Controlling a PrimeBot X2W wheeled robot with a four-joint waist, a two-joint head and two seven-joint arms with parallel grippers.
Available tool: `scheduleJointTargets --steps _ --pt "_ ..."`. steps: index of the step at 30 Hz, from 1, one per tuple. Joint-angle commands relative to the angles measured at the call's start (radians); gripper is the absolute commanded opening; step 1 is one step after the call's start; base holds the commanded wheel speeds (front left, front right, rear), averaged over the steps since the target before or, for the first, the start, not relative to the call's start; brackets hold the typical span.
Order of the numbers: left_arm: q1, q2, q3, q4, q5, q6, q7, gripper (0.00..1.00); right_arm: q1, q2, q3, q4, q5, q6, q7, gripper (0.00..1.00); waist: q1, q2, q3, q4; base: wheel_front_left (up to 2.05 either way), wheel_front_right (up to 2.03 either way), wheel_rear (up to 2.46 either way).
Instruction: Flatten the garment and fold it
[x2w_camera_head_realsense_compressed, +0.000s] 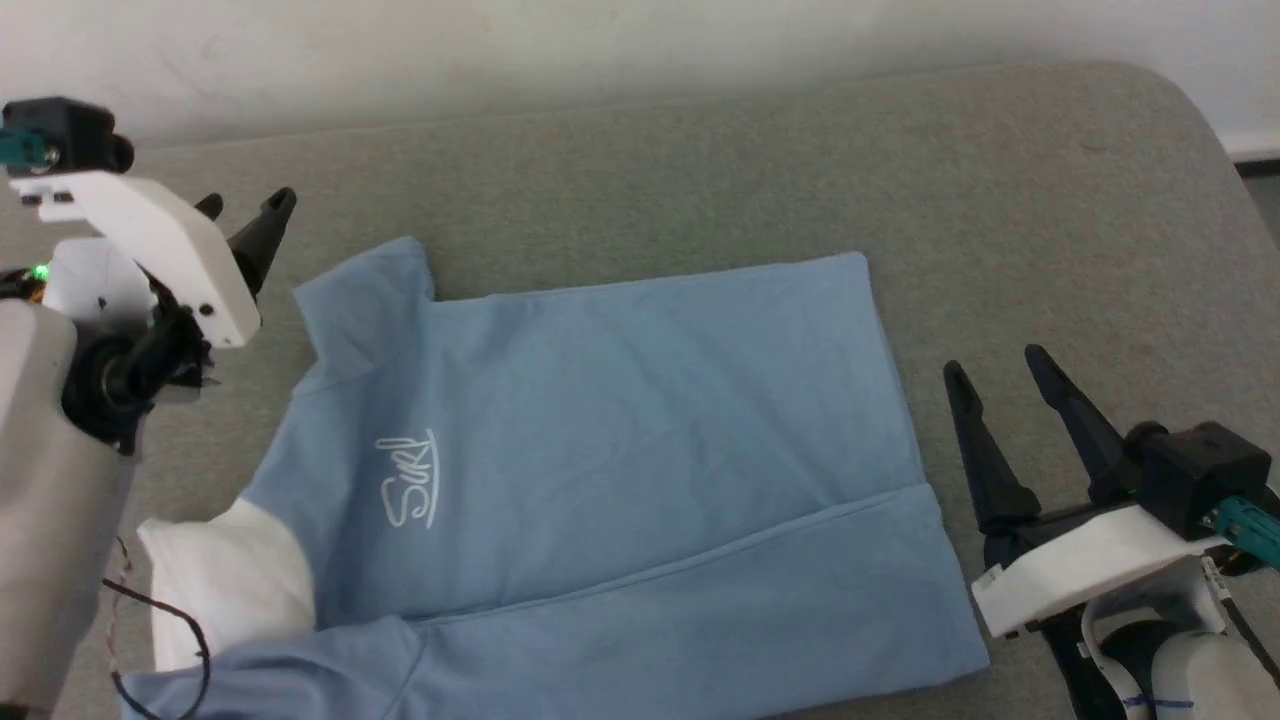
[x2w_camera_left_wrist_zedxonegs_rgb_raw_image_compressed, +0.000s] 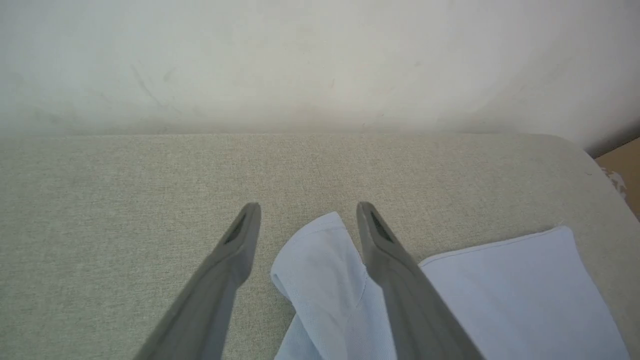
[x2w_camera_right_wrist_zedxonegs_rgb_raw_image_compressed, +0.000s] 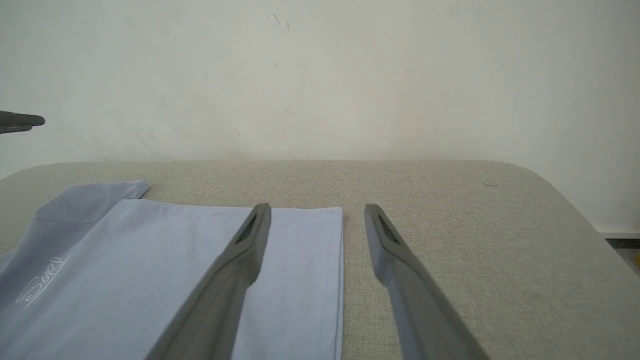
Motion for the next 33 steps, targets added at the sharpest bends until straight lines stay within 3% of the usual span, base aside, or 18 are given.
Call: scheduleJointTargets --steps 1,7,18,20,21,27,33 --pt "-0.023 -0.002 -0.007 0.018 -0.008 -0.013 0.015 1.00 -0.014 0.004 0.002 0.001 -0.002 -0.001 -0.006 1.00 -0.0004 0.0000 0.072 -0.073 0.00 0.00 0.00" --pt "-0.131 0.001 -0.078 0.171 -0.001 -0.079 0.168 1.00 -0.038 0.006 0.022 0.016 0.010 -0.001 -0.014 1.00 -0.0004 0.0000 0.124 -0.118 0.00 0.00 0.00" --pt "-0.166 0.006 -0.210 0.329 0.036 -0.110 0.428 1.00 -0.055 0.007 0.025 0.064 0.055 -0.001 -0.030 1.00 -0.0004 0.0000 0.163 -0.146 0.00 0.00 0.00" --pt "-0.159 0.001 -0.219 0.340 0.030 -0.113 0.452 0.14 -0.063 0.007 0.024 0.070 0.060 -0.001 -0.028 1.00 -0.0004 0.0000 0.164 -0.146 0.00 0.00 0.00" --pt "-0.157 -0.001 -0.222 0.344 0.027 -0.115 0.461 0.00 -0.069 0.007 0.026 0.075 0.068 -0.001 -0.024 1.00 -0.0004 0.0000 0.165 -0.146 0.00 0.00 0.00" --pt "-0.170 -0.002 -0.223 0.349 0.036 -0.118 0.424 0.00 -0.174 0.003 0.041 0.131 0.089 -0.001 0.029 1.00 -0.0004 0.0000 0.161 -0.136 0.00 0.00 0.00" --pt "-0.212 -0.014 -0.201 0.345 0.032 -0.118 0.362 0.00 -0.381 -0.042 0.081 0.335 0.182 -0.001 0.184 1.00 -0.0004 0.0000 0.153 -0.096 0.00 0.00 0.00"
